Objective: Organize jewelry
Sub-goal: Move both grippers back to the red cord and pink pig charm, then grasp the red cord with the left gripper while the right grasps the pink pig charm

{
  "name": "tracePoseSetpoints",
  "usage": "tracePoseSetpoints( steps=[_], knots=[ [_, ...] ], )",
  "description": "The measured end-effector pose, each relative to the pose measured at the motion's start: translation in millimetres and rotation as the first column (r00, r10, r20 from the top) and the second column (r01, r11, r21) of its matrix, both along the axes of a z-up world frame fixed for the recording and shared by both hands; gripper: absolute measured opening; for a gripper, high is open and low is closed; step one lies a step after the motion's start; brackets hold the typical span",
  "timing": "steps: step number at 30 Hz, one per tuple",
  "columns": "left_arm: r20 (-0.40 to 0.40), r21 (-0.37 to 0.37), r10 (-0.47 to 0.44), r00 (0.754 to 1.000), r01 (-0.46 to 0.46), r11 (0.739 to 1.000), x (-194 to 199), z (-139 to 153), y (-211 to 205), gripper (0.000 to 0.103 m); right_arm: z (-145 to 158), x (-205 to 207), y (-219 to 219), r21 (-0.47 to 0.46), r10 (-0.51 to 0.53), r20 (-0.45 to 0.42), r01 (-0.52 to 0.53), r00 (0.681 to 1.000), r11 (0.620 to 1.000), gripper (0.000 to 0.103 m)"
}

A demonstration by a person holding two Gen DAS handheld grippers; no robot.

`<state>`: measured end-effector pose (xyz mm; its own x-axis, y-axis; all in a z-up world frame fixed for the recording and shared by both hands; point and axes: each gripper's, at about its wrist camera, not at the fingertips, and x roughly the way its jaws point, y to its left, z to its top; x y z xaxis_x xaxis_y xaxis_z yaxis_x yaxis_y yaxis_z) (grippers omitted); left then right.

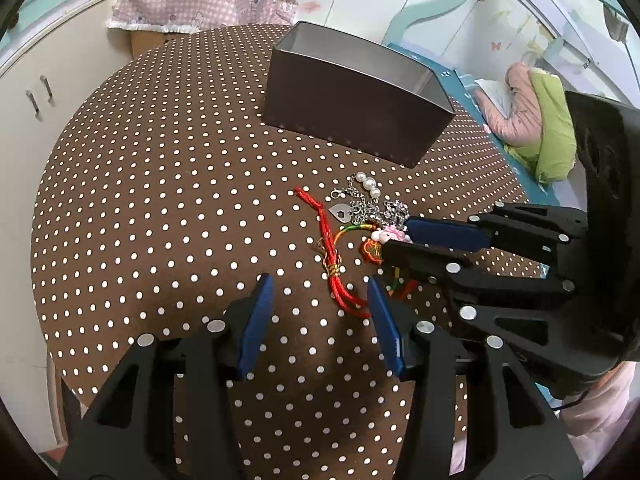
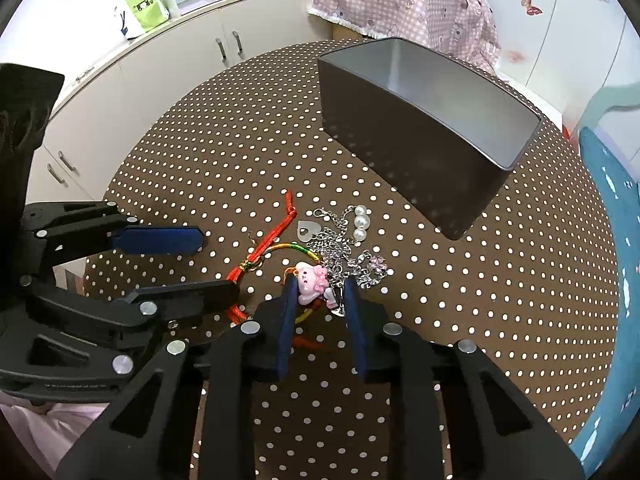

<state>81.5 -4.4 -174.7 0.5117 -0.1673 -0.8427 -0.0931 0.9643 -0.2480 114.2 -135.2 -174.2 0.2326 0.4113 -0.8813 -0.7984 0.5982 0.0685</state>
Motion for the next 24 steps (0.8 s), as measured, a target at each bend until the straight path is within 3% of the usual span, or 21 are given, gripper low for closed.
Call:
tracePoseSetpoints(
  steps=[7,8,11,13,19,24],
  knots=[
    [-0.024,0.097,-0.003,1.0,0.005,0.995,19.3,-1.7,-19.4,0.047,15.2,8.6,-17.1,0.055,-0.04,0.007,0.04,0.999,0.998,0.022],
    [-0.028,0.12,-0.002,1.0,0.005,0.993,19.7,-3.0,-21.9,0.043,17.9,11.9,-18.6,0.062,-0.044,0.009,0.043,0.999,0.997,0.022],
    [-0.031,0.206,0.009,0.999,-0.002,0.979,24.4,-4.2,-30.5,0.019,22.9,14.5,-22.6,0.081,-0.059,0.013,0.058,0.998,0.995,0.022],
    [-0.034,0.19,0.016,0.999,-0.009,0.982,27.2,-3.9,-27.1,0.005,25.8,17.4,-26.9,0.093,-0.07,0.013,0.068,0.997,0.993,0.022],
    [-0.001,0.117,0.022,1.0,-0.022,0.993,29.1,6.7,-18.2,0.005,28.9,23.1,-36.0,0.114,-0.096,0.007,0.095,0.995,0.989,0.022],
    [0.059,0.109,0.027,0.998,-0.034,0.993,25.7,29.6,-4.5,0.005,34.5,26.9,-41.8,0.134,-0.11,0.013,0.107,0.994,0.985,0.022]
  ],
)
